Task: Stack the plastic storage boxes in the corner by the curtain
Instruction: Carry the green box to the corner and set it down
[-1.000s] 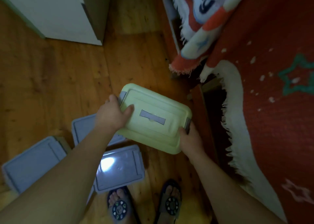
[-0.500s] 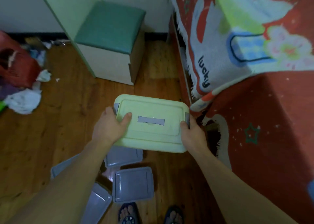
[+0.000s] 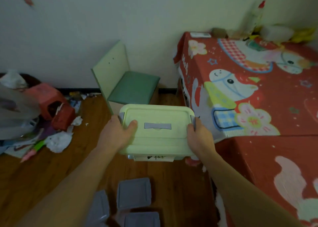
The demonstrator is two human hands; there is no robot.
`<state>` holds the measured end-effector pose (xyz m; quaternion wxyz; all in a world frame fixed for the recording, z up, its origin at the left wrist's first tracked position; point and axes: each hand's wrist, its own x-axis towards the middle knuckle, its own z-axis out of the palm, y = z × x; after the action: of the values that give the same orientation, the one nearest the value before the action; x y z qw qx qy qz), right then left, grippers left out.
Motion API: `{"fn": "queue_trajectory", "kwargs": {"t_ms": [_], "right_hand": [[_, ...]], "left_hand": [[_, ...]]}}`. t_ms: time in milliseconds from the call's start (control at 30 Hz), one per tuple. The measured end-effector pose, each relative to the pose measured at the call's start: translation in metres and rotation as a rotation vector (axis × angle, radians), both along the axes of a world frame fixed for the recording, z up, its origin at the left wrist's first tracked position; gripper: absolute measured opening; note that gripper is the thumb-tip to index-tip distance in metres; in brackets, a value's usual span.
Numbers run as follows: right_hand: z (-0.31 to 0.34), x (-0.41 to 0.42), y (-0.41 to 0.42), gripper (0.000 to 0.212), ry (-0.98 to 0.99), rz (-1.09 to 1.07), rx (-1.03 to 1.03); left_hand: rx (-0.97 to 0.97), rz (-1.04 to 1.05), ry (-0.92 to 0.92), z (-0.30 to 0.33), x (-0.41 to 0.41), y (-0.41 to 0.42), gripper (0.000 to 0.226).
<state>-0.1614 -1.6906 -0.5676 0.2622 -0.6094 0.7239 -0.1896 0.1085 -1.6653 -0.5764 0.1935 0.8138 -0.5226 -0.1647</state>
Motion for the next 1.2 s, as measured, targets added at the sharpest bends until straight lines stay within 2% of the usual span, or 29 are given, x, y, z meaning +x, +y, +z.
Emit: {"fn": "queue_trajectory", "kwargs": {"t_ms": [133, 467, 667, 800, 1000, 1200], "right_hand": [[0.060, -0.002, -0.014, 0.053, 0.006, 0.033, -0.089], [0.213, -0.021, -0.044, 0.051, 0.040, 0.094, -0.222], [0.282, -0.041, -0.052, 0.057, 0.064, 0.059, -0.291], [0.326, -0.060, -0.052, 0.061, 0.102, 0.048, -0.345], [0.387, -0.093, -0.045, 0.059, 0.124, 0.028, -0.360], [0.431, -0.130, -0.024, 0.071, 0.179, 0.002, -0.352]], "left_hand": [[-0.067, -0.011, -0.017, 0.067, -0.001, -0.011, 0.056], [-0.200, -0.064, -0.068, 0.220, -0.015, -0.036, 0.068], [-0.232, -0.136, -0.063, 0.299, -0.033, -0.045, 0.079], [-0.240, -0.178, -0.056, 0.344, -0.049, -0.044, 0.084], [-0.252, -0.199, -0.067, 0.401, -0.081, -0.040, 0.079], [-0.261, -0.250, -0.087, 0.445, -0.116, -0.032, 0.080]]}}
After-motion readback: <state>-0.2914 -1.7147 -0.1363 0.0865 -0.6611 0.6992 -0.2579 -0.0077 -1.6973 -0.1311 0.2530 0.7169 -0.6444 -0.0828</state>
